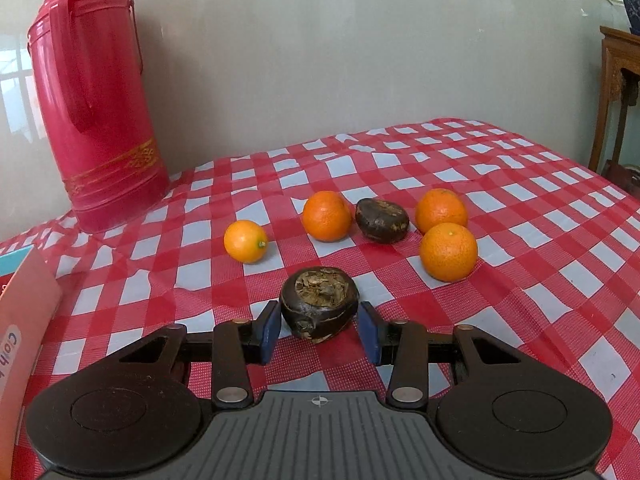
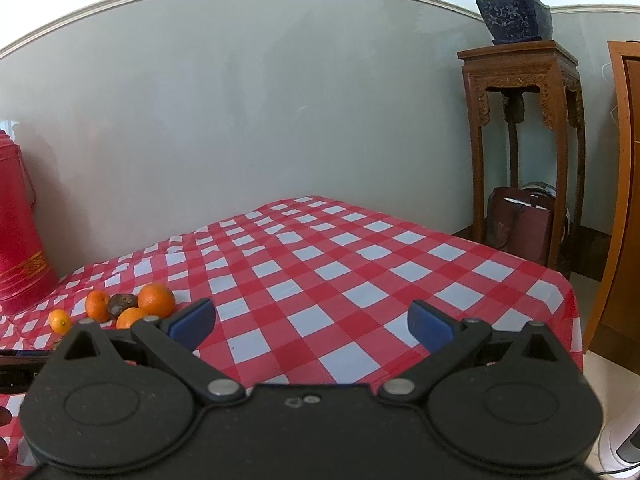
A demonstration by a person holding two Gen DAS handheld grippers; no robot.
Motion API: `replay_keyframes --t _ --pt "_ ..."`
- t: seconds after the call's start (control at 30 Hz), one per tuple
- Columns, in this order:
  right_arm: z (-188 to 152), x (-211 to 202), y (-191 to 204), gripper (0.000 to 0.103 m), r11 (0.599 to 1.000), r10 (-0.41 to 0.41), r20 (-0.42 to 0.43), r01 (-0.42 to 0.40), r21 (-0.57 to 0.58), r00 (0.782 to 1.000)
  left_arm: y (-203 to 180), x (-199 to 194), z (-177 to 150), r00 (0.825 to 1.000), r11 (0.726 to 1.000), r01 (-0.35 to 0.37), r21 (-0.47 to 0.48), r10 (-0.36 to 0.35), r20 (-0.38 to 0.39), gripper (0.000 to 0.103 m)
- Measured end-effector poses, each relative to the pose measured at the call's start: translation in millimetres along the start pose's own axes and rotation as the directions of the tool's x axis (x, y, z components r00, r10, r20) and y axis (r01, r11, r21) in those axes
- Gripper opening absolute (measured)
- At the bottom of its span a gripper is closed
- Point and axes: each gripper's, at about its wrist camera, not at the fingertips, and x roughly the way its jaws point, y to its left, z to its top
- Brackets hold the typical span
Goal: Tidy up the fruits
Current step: 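Close the left gripper on the passion fruit, then carry the passion fruit with the left gripper into the box and release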
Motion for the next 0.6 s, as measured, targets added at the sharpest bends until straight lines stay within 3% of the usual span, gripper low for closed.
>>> replay_keyframes --t 0.17,0.23,0.37,0.47,0.5,0.6 --pt "0 1 -1 0.097 1.000 0.007 -0.009 -0.007 0.007 1.000 -3 -3 1 1.000 0.999 -0.010 0.035 0.010 0.019 0.043" --pt "0 1 -1 0.097 1.000 0.010 -0.011 -0.010 0.010 1.000 -3 -4 3 1.000 0.999 0.000 0.037 -0.001 0.024 0.055" --pt "1 1 -1 0.097 1.000 0.018 -0.012 -0.017 0.013 1.000 -3 -1 7 1.000 1.000 0.007 0.028 -0.008 0.025 0.059" --pt "0 2 0 0.097 1.000 0.019 -0.015 -0.019 0.011 1.000 -3 6 9 1.000 1.000 0.006 0.020 -0.006 0.012 0.056" --pt "0 2 0 0.097 1.000 0.019 -0.017 -0.019 0.011 1.000 -3 7 9 1.000 1.000 -0.008 0.018 0.008 0.011 0.043" --pt "1 3 -1 0.097 1.000 0.023 -0.023 -0.022 0.015 0.999 0 9 9 1.000 1.000 -0.003 0.005 0.003 0.009 0.043"
